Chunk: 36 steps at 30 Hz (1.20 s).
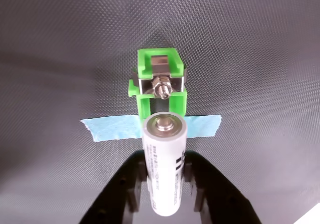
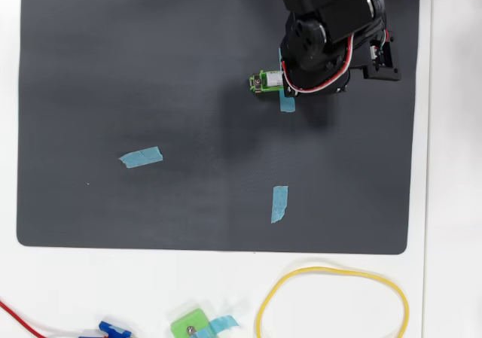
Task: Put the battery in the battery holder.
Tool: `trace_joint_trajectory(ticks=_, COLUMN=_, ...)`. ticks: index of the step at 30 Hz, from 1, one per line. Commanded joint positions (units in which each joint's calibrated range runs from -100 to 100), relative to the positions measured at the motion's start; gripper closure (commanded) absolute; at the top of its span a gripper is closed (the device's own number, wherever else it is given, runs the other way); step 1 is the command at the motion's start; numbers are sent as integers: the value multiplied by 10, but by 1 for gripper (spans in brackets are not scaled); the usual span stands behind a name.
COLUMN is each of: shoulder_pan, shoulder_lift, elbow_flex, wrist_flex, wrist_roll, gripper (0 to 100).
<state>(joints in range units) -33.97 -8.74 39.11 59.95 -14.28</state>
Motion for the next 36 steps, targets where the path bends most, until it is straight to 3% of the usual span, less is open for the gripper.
trace_joint_trajectory(ticks=1, shoulder_pan=3, shoulder_lift=-1, elbow_flex=-3, wrist_flex=-17, wrist_roll=-3, gripper=100)
trace_joint_trajectory(ticks=36, shoulder_pan=2, shoulder_lift=7, elbow_flex=-3, wrist_flex=-25, wrist_roll=0, gripper=100)
